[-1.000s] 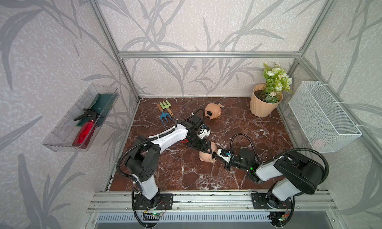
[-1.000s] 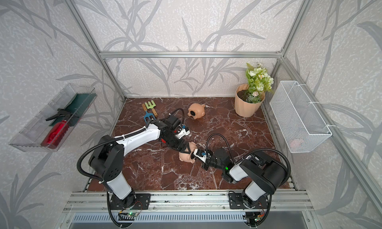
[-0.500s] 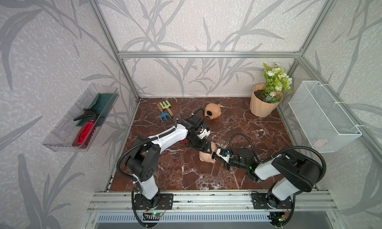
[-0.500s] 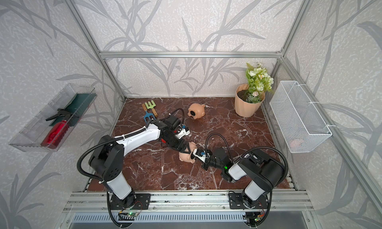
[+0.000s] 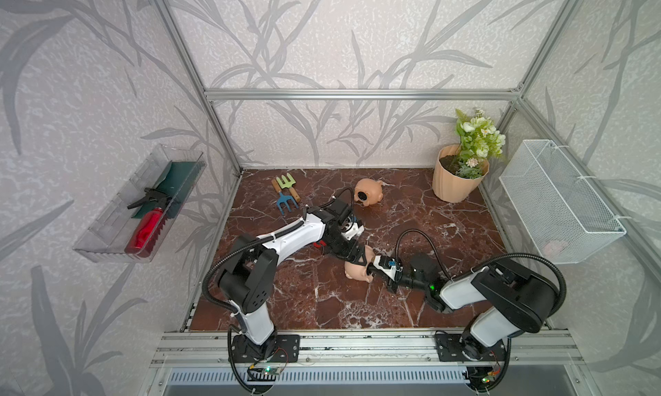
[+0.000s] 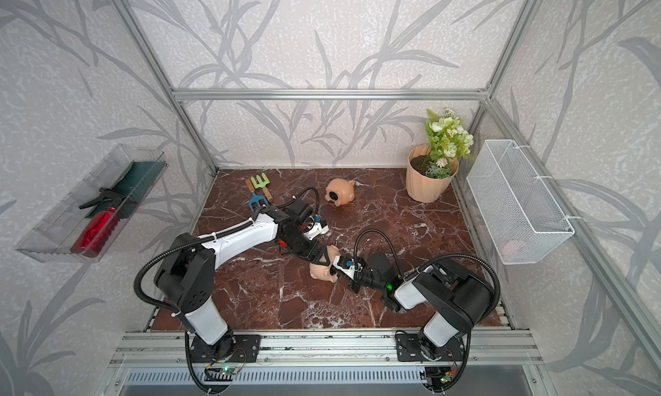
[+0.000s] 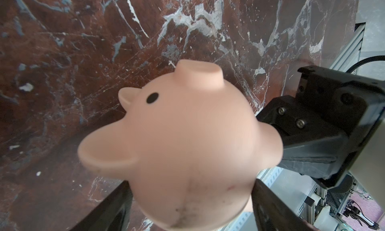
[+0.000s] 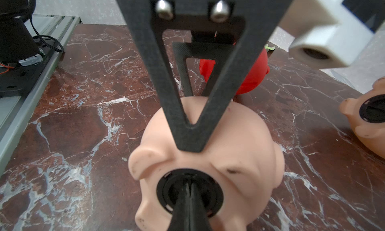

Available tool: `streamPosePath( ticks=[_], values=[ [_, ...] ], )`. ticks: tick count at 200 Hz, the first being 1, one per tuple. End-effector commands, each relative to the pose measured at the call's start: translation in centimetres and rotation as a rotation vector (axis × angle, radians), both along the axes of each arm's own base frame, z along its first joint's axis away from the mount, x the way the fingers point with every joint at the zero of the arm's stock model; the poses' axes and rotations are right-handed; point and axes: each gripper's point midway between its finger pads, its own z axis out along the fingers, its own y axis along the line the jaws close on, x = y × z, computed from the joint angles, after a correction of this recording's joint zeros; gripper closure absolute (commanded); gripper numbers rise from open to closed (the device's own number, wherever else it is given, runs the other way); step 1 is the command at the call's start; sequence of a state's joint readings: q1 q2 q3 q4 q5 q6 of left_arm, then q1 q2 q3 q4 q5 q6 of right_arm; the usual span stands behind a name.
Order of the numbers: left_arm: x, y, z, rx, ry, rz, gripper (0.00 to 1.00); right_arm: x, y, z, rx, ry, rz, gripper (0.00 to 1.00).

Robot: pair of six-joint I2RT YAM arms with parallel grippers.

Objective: Close piggy banks
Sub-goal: Screw the knob on the piggy bank.

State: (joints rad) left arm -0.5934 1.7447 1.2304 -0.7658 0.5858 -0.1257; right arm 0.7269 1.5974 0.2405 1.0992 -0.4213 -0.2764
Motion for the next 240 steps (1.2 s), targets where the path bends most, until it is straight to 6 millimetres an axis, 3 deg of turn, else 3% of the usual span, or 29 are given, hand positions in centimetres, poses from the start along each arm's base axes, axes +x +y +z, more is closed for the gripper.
streamPosePath(
  ticks=[1,240],
  values=[
    [-0.48,0.66,-1.77,0.061,0.036,-0.015,0.16,0.38,0.34,0.09,0.007,0.026,-0.002,1.00],
    [-0.65,0.51,-2.01,0.066,0.036,-0.021,0.16,0.42,0.96,0.72,0.220,0.475,-0.124,1.00]
  ],
)
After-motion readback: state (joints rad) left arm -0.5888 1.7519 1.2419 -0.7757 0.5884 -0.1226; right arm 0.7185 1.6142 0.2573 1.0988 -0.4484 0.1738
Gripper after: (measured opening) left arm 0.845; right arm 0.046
